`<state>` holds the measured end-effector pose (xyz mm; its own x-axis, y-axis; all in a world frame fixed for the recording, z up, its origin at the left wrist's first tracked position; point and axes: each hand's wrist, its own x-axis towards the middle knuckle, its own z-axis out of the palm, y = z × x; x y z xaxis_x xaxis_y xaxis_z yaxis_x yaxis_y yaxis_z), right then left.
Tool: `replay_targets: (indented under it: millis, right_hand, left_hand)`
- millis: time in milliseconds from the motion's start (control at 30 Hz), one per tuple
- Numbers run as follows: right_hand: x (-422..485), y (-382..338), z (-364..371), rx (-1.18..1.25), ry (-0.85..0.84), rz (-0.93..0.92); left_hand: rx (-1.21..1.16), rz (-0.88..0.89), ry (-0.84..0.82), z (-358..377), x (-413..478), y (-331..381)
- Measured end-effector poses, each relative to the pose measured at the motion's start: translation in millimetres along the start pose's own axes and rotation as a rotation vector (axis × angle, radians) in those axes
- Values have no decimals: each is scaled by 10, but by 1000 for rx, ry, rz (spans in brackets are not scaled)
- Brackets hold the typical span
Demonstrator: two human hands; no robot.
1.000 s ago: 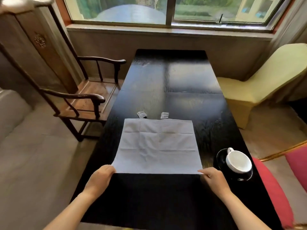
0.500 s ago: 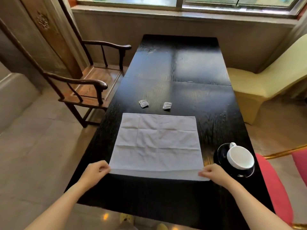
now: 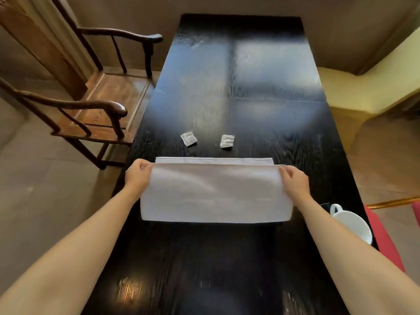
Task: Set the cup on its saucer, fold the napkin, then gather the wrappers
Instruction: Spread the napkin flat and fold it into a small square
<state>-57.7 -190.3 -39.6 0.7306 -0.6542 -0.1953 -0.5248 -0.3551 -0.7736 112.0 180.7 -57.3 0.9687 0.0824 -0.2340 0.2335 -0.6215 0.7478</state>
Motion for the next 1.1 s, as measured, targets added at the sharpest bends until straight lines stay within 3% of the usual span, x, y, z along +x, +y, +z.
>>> replay_targets:
  millis: [467, 633, 700, 767, 800, 867, 933, 1100]
  right_hand:
    - [866, 252, 703, -485, 186, -32]
    - [914, 277, 816, -511, 269, 10]
    - [895, 226, 854, -558, 362, 10]
    - [773, 72, 1050, -534, 435, -115]
    - [687, -45, 1230, -456, 377, -258]
    - [468, -237, 1701, -430, 30, -495]
    - [292, -325, 2111, -551, -255, -550]
    - [409, -35, 2024, -740, -184, -521]
  left_hand:
    - [154, 215, 100, 788, 795, -276]
    - [202, 196, 133, 816, 822, -306]
    - [203, 171, 200, 788, 804, -280]
    - [291, 285, 307, 815, 662, -245]
    - [323, 404, 300, 882, 531, -205]
    - [410, 604, 135, 1121, 244, -138]
    - [543, 585, -43, 1349, 63, -117]
    - [722, 396, -63, 1361, 229, -342]
